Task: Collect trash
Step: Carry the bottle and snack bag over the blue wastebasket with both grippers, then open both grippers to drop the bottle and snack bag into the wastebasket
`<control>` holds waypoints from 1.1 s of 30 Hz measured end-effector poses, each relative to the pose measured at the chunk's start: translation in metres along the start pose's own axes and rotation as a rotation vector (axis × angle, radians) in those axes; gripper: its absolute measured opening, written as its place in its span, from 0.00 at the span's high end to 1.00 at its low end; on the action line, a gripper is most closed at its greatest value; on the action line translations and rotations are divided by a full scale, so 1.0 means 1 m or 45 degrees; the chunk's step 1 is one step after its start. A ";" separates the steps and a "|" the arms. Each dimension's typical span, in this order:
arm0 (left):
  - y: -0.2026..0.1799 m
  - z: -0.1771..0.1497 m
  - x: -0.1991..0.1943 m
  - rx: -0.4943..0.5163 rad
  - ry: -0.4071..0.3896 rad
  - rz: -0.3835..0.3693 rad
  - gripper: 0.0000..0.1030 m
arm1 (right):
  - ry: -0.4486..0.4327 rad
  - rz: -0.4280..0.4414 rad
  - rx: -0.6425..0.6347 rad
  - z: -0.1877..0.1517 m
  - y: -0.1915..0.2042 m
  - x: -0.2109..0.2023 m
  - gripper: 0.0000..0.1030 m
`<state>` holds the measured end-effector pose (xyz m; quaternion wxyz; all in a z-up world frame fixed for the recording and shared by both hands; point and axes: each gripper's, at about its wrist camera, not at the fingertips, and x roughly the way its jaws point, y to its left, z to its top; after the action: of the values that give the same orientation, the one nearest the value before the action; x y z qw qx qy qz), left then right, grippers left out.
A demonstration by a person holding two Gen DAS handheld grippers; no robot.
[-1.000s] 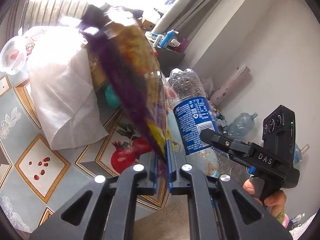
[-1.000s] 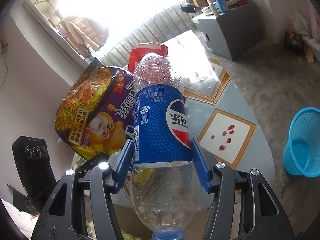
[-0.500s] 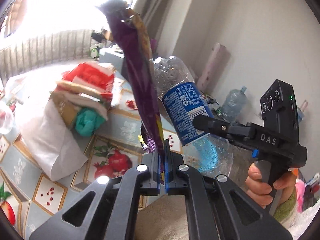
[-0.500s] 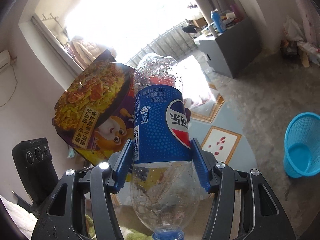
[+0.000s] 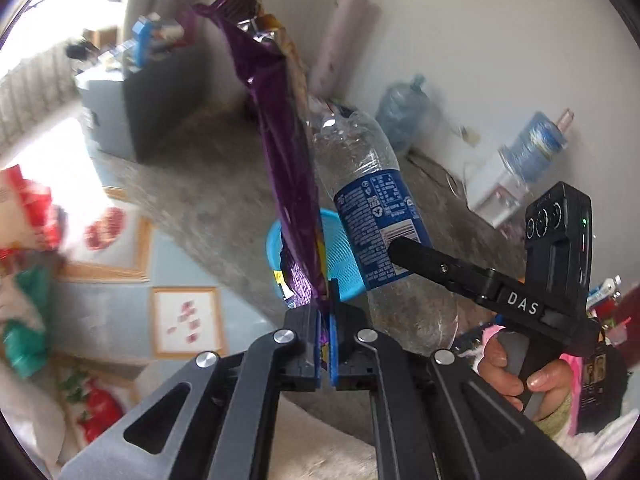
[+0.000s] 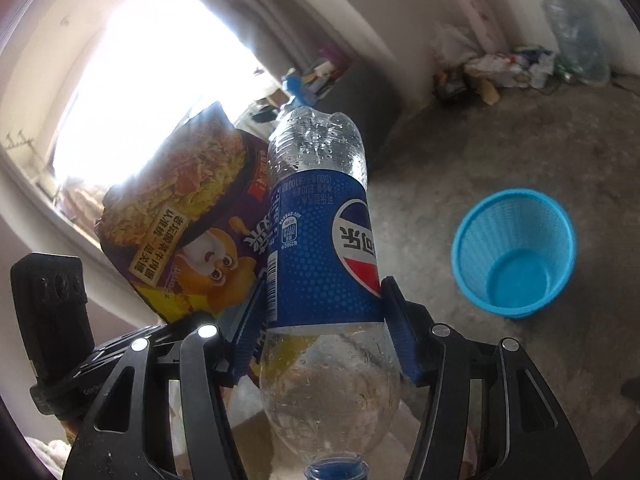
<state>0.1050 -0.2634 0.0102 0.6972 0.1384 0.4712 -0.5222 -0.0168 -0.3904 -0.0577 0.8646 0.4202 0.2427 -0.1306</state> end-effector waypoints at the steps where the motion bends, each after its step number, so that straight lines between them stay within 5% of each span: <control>1: 0.000 0.011 0.018 -0.015 0.059 -0.028 0.98 | 0.001 -0.003 0.055 0.004 -0.015 0.000 0.47; 4: -0.003 0.040 0.072 -0.021 0.230 -0.103 0.98 | 0.031 -0.026 0.244 0.014 -0.062 0.011 0.47; 11: -0.018 0.084 0.198 0.043 0.549 -0.083 0.98 | 0.110 -0.014 0.665 0.023 -0.167 0.063 0.47; 17: 0.016 0.096 0.306 -0.212 0.756 -0.106 0.95 | 0.236 -0.091 0.894 0.025 -0.230 0.129 0.45; 19: 0.035 0.098 0.328 -0.313 0.774 -0.082 0.77 | 0.263 -0.117 0.945 0.026 -0.246 0.155 0.42; 21: 0.050 0.100 0.335 -0.424 0.762 -0.006 0.58 | 0.282 -0.115 0.934 0.020 -0.254 0.171 0.27; 25: 0.061 0.107 0.337 -0.538 0.745 -0.011 0.55 | 0.327 -0.148 0.918 0.018 -0.262 0.202 0.25; 33: 0.040 0.120 0.299 -0.452 0.616 -0.036 0.45 | 0.279 -0.078 0.941 0.008 -0.254 0.193 0.25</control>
<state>0.2035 -0.5076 -0.1791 0.5707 0.1283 0.7094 -0.3932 0.0404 -0.5569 -0.3244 0.6195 0.7075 0.2827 -0.1892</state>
